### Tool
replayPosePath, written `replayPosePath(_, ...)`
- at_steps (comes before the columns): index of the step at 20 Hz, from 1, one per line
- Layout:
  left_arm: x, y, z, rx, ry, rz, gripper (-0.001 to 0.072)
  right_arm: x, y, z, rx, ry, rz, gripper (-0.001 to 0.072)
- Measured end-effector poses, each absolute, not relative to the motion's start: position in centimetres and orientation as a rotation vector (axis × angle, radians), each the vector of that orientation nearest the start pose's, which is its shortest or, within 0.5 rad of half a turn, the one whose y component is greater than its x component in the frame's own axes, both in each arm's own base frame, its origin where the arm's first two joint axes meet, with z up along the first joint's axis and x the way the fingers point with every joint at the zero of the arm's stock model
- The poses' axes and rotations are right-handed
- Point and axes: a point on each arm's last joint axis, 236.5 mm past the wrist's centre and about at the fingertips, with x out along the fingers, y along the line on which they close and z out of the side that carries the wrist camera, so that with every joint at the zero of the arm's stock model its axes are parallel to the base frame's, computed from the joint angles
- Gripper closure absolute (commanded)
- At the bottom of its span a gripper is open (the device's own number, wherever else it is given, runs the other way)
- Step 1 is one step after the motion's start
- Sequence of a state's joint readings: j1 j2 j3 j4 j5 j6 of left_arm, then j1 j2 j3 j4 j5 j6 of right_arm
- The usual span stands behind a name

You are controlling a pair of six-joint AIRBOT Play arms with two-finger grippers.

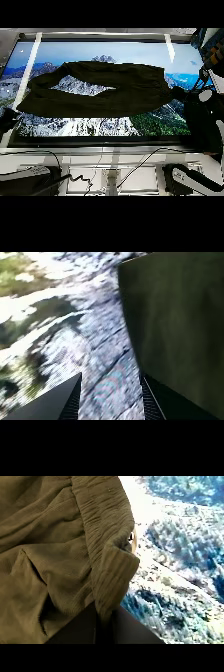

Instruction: Fold the clothes and pants, and hang the long-sleeved shirts on hangers.

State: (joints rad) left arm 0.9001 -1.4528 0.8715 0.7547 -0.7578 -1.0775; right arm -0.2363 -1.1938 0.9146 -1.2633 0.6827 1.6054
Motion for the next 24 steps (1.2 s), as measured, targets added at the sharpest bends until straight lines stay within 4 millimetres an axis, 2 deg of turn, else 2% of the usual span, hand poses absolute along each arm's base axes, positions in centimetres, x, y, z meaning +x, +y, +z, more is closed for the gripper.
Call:
replayPosePath(4,37.3,23.4,-9.9,-0.849,0.806,0.410,0.0335,41.9,-5.3,0.4,0.467,0.904,-0.166,0.0683)
replayPosePath(6,38.5,23.6,-10.3,-0.805,0.782,0.435,0.0450,41.9,-5.2,0.4,0.473,0.903,-0.166,0.0682)
replayPosePath(8,39.3,24.1,-10.4,-0.755,0.757,0.471,0.0692,41.9,-5.2,0.5,0.476,0.902,-0.165,0.0683)
replayPosePath(10,40.2,24.6,-10.0,-0.712,0.731,0.489,0.0691,42.1,-5.1,1.0,0.479,0.899,-0.159,0.0683)
replayPosePath(11,40.8,25.0,-9.3,-0.699,0.708,0.494,0.0691,42.3,-5.0,1.5,0.478,0.896,-0.154,0.0683)
replayPosePath(13,42.2,25.9,-6.7,-0.665,0.649,0.489,0.0693,42.9,-4.9,3.3,0.473,0.883,-0.139,0.0683)
replayPosePath(17,44.7,27.4,1.9,-0.572,0.491,0.458,0.0694,43.8,-5.2,7.8,0.445,0.863,-0.125,0.0683)
replayPosePath(19,44.9,27.0,5.1,-0.509,0.468,0.424,0.0696,43.1,-5.3,8.6,0.425,0.899,-0.131,0.0683)
replayPosePath(21,44.2,26.3,6.5,-0.451,0.504,0.394,0.0696,41.8,-5.2,8.3,0.419,0.969,-0.138,0.0683)
replayPosePath(23,42.2,26.0,6.1,-0.379,0.607,0.396,0.0695,40.3,-5.0,7.8,0.414,1.043,-0.143,0.0683)
replayPosePath(24,40.8,26.1,5.2,-0.335,0.684,0.409,0.0695,39.4,-5.0,7.6,0.404,1.077,-0.149,0.0683)
